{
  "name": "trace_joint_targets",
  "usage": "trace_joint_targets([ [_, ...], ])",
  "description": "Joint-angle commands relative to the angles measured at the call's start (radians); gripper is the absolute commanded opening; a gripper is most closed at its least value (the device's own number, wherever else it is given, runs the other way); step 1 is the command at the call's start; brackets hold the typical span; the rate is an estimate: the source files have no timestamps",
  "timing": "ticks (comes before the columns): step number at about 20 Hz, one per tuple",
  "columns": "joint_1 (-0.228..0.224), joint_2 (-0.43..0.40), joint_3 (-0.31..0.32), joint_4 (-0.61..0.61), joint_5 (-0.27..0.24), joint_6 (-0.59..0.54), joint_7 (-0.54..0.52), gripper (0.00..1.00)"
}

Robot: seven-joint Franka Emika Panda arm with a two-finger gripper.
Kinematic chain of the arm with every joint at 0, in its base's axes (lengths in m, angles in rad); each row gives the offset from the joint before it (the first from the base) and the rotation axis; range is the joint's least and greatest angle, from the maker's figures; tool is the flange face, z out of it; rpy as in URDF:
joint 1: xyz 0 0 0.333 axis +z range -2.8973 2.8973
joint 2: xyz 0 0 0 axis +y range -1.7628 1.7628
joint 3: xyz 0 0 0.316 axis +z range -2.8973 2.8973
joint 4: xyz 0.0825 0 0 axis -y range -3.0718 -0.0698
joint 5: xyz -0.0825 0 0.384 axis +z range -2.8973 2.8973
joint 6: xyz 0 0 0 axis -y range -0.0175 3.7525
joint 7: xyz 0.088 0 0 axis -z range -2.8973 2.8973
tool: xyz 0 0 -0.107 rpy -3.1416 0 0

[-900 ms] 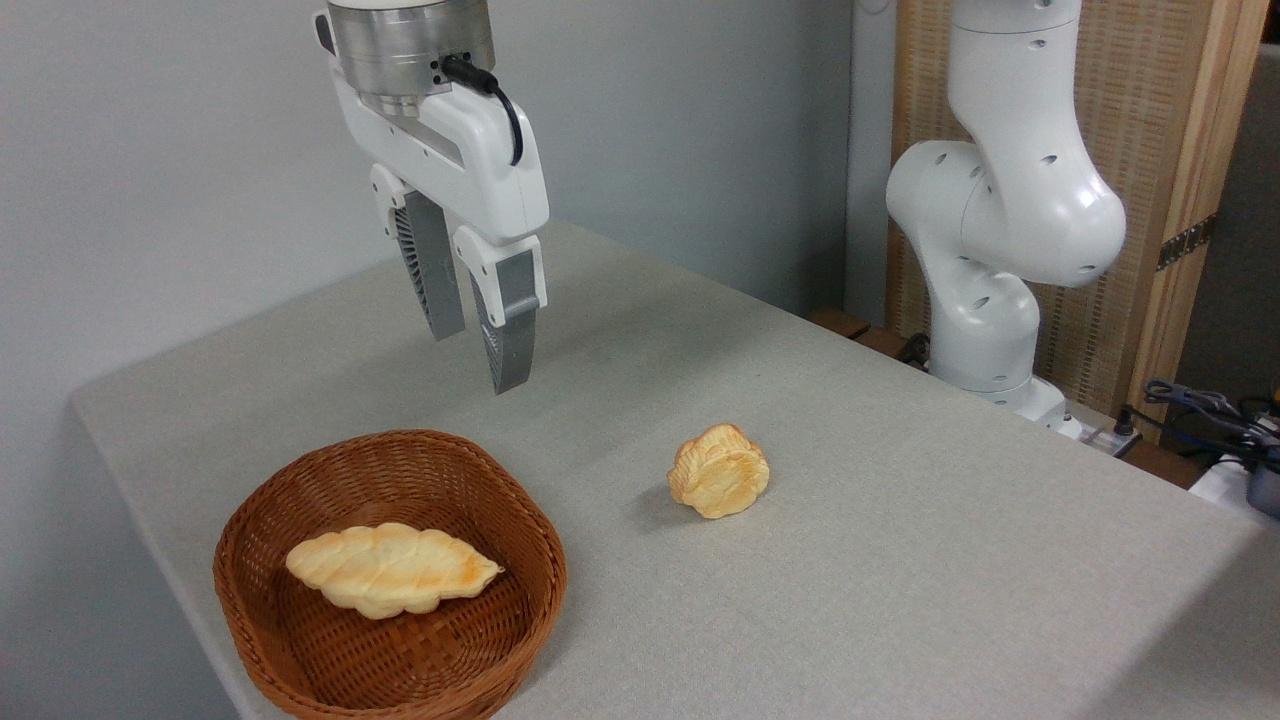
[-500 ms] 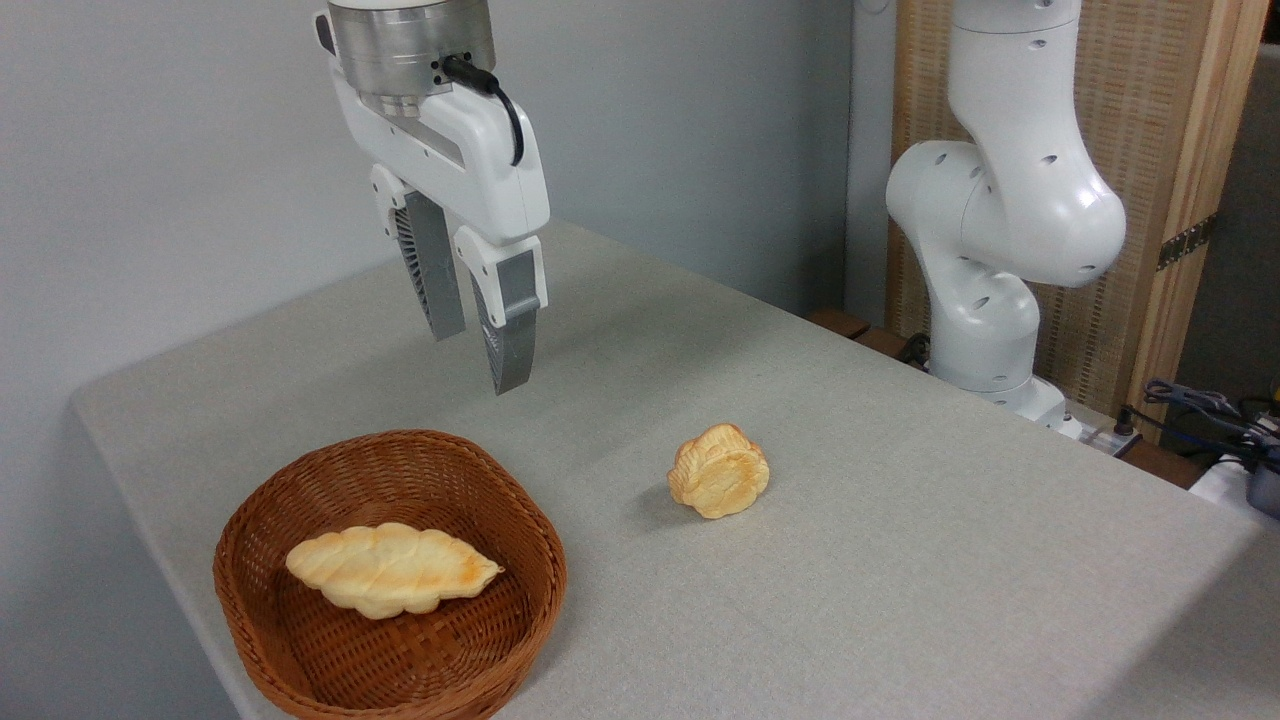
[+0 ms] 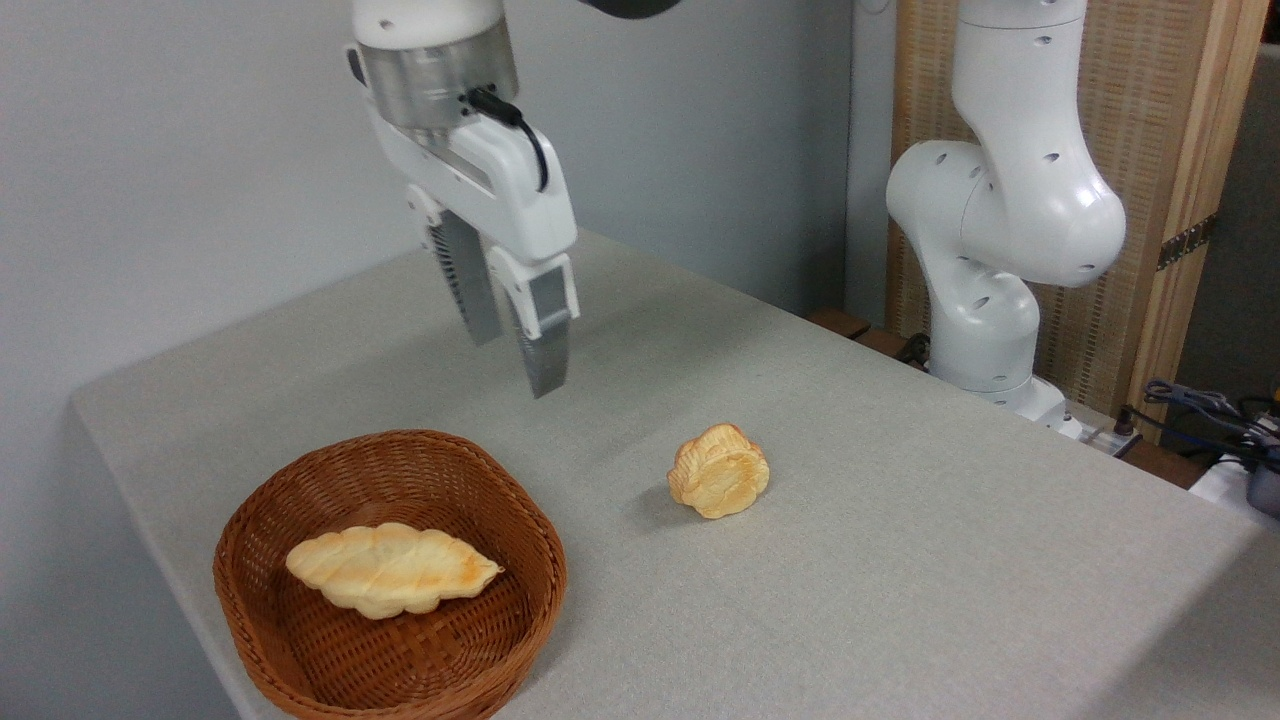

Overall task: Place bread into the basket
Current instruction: 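Move the open gripper over the small golden bun and lower it, then close the gripper on the small golden bun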

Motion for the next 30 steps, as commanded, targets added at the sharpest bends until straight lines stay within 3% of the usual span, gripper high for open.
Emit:
trace_joint_targets([
  [1, -0.003, -0.117, 0.000, -0.159, 0.015, -0.007, 0.103, 1.00],
  [3, -0.004, -0.161, 0.001, -0.231, 0.081, -0.007, 0.177, 1.00],
  [5, -0.056, -0.183, 0.006, -0.304, 0.164, -0.008, 0.190, 1.00],
  [6, -0.058, -0.187, 0.006, -0.333, 0.192, -0.008, 0.191, 1.00],
  [15, -0.056, -0.169, 0.015, -0.511, 0.207, 0.133, 0.196, 1.00],
  [17, -0.056, -0.165, 0.021, -0.551, 0.264, 0.183, 0.196, 1.00],
  [19, -0.056, -0.157, 0.023, -0.574, 0.276, 0.213, 0.193, 1.00],
  [20, -0.056, -0.154, 0.023, -0.577, 0.276, 0.217, 0.193, 0.98],
  [23, -0.056, -0.154, 0.023, -0.575, 0.276, 0.222, 0.194, 0.46],
  [30, -0.056, -0.152, 0.021, -0.574, 0.276, 0.221, 0.196, 0.45],
])
